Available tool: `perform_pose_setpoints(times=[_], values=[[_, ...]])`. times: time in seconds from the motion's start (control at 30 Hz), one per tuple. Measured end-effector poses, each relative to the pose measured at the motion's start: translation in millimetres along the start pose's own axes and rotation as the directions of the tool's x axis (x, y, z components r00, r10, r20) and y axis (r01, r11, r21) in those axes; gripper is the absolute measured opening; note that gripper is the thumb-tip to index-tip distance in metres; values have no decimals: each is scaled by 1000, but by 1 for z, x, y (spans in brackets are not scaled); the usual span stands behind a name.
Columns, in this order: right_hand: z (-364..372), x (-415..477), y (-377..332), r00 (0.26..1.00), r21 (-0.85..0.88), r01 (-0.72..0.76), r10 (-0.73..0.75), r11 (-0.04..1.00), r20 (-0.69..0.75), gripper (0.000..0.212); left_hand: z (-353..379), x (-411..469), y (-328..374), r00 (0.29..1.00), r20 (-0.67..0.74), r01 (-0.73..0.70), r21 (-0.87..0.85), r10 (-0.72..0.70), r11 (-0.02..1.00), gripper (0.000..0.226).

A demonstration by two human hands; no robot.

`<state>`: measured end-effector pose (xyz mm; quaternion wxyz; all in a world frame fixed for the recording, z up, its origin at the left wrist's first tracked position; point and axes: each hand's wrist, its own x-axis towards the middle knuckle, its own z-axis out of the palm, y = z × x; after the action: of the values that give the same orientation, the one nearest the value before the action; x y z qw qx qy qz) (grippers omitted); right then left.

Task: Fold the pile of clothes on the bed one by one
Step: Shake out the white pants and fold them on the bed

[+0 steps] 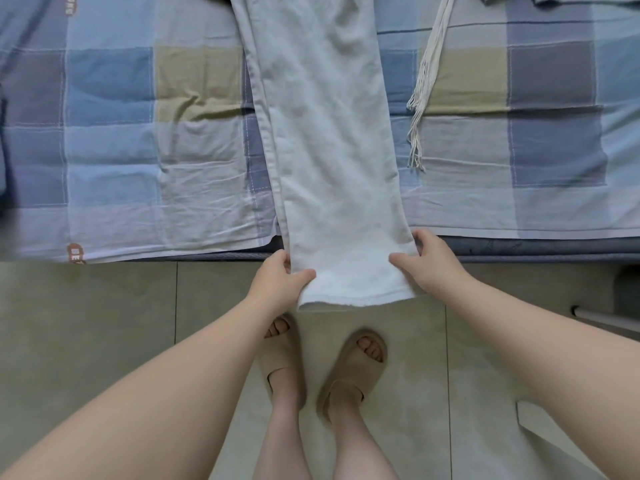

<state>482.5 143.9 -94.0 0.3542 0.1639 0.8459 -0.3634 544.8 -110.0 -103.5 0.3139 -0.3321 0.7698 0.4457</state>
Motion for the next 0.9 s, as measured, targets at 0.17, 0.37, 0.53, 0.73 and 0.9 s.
perform_pose_setpoints(times=[0.17,0.37,0.53,0.73,0.9], values=[[0,-10,11,995,-246,28,-51,969,-91,23,6,-8,-12,985,-171,58,188,-26,980,16],[8,10,-15,990,-193,70,-91,979,-104,60,8,-1,15,943,-289,-171,4,165,985,69],[8,28,-29,998,-22,-52,51,998,-32,49,6,7,25,968,-248,0,-124,-31,992,53],[4,3,-24,995,107,-101,99,989,24,25,-6,-10,3,997,20,78,-210,-75,975,22],[3,-59,-45,988,247,-156,156,956,21,29,-39,-57,10,994,48,104,-231,-95,967,18]])
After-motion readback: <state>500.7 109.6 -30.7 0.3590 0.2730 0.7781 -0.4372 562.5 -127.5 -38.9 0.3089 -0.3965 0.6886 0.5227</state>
